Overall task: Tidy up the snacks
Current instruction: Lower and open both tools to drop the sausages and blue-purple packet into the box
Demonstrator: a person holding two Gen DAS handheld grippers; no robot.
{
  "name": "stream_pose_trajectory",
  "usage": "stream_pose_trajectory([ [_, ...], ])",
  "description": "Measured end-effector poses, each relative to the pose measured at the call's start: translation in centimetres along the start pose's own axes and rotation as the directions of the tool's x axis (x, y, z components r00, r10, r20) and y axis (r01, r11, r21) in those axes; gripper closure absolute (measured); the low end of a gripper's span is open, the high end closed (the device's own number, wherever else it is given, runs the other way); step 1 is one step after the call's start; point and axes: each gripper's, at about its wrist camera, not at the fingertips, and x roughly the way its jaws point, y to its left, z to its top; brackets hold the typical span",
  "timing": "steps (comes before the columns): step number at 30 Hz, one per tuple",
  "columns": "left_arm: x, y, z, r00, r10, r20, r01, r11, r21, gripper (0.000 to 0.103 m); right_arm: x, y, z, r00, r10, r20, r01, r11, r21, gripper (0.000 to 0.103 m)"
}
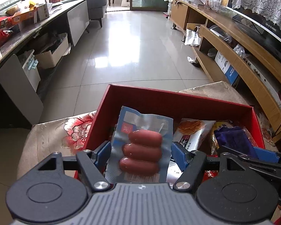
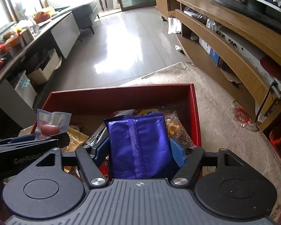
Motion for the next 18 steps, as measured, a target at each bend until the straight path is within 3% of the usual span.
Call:
stream_pose_trajectory([
  [14,-2.0,0.9,0.1,0.999,-0.009,0.033,0.01,1.0,-0.022,0.026,-1.8,-0.1,0.7,0.997,-0.012,0.075,0.012,1.0,-0.002,0.017],
  [18,-2.9,1.4,-0.1,0.999,-0.015,0.043,0.016,0.999,-0.039,0.026,-3.0,-0.6,1.1,0.994,0.028,0.106,-0.031,0.999,0.027,0.017],
])
